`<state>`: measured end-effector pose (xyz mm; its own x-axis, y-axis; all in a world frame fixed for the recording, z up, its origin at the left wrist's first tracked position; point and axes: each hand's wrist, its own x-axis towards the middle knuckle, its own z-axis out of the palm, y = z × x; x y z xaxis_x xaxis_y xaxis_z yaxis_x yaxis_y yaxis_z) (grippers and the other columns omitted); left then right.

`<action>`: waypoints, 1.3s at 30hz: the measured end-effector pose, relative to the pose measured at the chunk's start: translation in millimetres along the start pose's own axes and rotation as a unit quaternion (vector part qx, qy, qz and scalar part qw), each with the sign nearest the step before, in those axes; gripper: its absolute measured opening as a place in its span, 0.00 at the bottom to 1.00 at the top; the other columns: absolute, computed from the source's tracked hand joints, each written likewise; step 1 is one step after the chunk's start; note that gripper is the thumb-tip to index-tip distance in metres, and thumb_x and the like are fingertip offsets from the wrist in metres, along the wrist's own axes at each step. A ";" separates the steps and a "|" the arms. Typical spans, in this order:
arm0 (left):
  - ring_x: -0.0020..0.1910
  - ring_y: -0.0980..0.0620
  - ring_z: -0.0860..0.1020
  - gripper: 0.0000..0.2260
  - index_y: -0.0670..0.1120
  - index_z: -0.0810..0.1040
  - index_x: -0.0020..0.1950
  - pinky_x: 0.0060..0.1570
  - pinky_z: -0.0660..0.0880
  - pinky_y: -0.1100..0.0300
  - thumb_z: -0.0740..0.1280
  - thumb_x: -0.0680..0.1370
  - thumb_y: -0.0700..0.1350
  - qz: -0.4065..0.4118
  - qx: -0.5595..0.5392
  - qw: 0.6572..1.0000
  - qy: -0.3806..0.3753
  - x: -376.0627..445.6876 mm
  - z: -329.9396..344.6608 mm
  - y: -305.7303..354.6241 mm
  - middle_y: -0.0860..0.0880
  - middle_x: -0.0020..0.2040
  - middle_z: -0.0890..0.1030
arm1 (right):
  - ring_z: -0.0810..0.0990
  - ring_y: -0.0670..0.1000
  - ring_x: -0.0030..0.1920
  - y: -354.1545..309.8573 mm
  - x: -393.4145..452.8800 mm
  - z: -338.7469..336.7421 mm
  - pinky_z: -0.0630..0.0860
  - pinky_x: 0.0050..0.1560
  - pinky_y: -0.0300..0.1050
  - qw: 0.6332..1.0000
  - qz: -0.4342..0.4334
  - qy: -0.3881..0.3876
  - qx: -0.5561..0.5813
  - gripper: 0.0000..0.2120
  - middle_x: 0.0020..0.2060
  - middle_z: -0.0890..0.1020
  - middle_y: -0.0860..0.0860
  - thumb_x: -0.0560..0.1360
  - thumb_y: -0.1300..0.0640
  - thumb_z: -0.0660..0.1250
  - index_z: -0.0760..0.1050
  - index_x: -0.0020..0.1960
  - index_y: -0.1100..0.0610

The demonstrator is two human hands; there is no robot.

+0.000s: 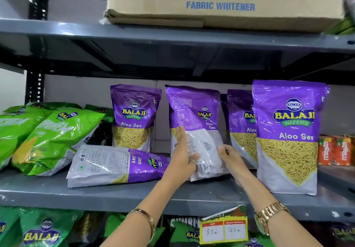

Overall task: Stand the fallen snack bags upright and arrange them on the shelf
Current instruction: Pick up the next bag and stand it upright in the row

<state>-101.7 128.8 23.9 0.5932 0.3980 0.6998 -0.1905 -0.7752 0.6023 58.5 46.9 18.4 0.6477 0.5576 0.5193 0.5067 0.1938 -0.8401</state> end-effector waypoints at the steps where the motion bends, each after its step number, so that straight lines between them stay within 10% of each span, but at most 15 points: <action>1: 0.73 0.65 0.49 0.41 0.49 0.34 0.71 0.49 0.52 0.91 0.61 0.74 0.27 0.017 0.024 1.000 -0.007 0.7 -0.5 -5.1 0.47 0.76 0.40 | 0.74 0.46 0.36 1.5 1.2 0.5 0.70 0.31 0.29 1.000 0.010 -0.010 0.013 0.04 0.38 0.77 0.50 0.78 0.61 0.59 0.70 0.51 0.59; 4: 0.72 0.59 0.40 0.43 0.58 0.33 0.68 0.51 0.47 0.91 0.60 0.73 0.27 0.058 0.065 0.996 -0.024 -0.2 -0.8 -20.2 0.52 0.75 0.37 | 0.75 0.51 0.50 7.8 0.8 -0.9 0.73 0.46 0.39 0.999 0.032 -0.028 0.016 0.17 0.52 0.77 0.54 0.76 0.65 0.61 0.65 0.64 0.58; 7: 0.65 0.68 0.54 0.46 0.64 0.34 0.68 0.48 0.56 0.89 0.61 0.73 0.28 0.047 0.049 0.998 -0.012 0.0 0.4 -27.2 0.59 0.73 0.44 | 0.73 0.51 0.57 12.6 -2.0 -0.4 0.70 0.57 0.43 0.998 0.021 -0.056 -0.003 0.23 0.59 0.74 0.53 0.76 0.66 0.61 0.59 0.68 0.57; 13: 0.72 0.56 0.58 0.46 0.54 0.35 0.73 0.69 0.59 0.65 0.69 0.73 0.35 -0.018 -0.023 0.998 0.064 2.3 4.8 -29.7 0.56 0.73 0.55 | 0.70 0.48 0.61 12.5 -6.1 2.3 0.66 0.64 0.46 0.998 0.000 -0.053 -0.037 0.23 0.65 0.72 0.51 0.77 0.62 0.60 0.59 0.71 0.53; 16: 0.69 0.52 0.65 0.39 0.49 0.46 0.75 0.65 0.62 0.59 0.69 0.74 0.47 -0.070 -0.036 0.993 0.088 3.3 2.0 -28.4 0.49 0.73 0.63 | 0.70 0.53 0.65 6.5 -8.3 2.1 0.65 0.67 0.51 0.998 -0.007 0.034 -0.049 0.23 0.69 0.68 0.54 0.77 0.62 0.59 0.60 0.71 0.57; 20: 0.63 0.53 0.70 0.30 0.48 0.58 0.73 0.57 0.63 0.61 0.66 0.74 0.54 -0.114 -0.077 0.984 0.117 13.5 -3.2 -22.2 0.48 0.69 0.70 | 0.76 0.52 0.52 -1.8 -17.4 -0.2 0.76 0.57 0.57 0.987 -0.065 0.145 -0.033 0.17 0.62 0.73 0.54 0.74 0.62 0.65 0.67 0.61 0.54; 25: 0.47 0.55 0.78 0.15 0.51 0.72 0.54 0.44 0.73 0.63 0.72 0.71 0.46 -0.179 -0.144 0.973 0.028 20.9 3.7 -16.0 0.48 0.58 0.80 | 0.72 0.50 0.56 -2.8 -22.3 9.1 0.72 0.59 0.50 0.987 -0.110 0.064 -0.094 0.21 0.56 0.70 0.48 0.72 0.56 0.68 0.67 0.63 0.50; 29: 0.49 0.53 0.77 0.17 0.48 0.73 0.55 0.48 0.74 0.59 0.74 0.70 0.45 -0.157 -0.109 0.978 0.086 12.8 12.1 -11.2 0.47 0.55 0.81 | 0.72 0.53 0.61 0.2 -17.7 9.9 0.71 0.63 0.54 0.994 -0.079 0.036 -0.070 0.23 0.63 0.70 0.53 0.74 0.56 0.67 0.65 0.67 0.51; 39: 0.55 0.56 0.72 0.26 0.48 0.72 0.65 0.57 0.70 0.61 0.74 0.68 0.48 -0.056 -0.032 0.987 0.144 -16.2 29.9 5.1 0.57 0.55 0.74 | 0.79 0.52 0.44 -7.3 -10.8 9.5 0.79 0.40 0.42 0.988 0.060 0.038 0.138 0.08 0.43 0.83 0.54 0.78 0.63 0.58 0.76 0.47 0.56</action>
<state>-88.9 103.7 4.1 0.3682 0.6101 0.7016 -0.1897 -0.6895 0.6990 42.3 47.1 17.4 0.7401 0.5297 0.4143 0.2552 0.3488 -0.9018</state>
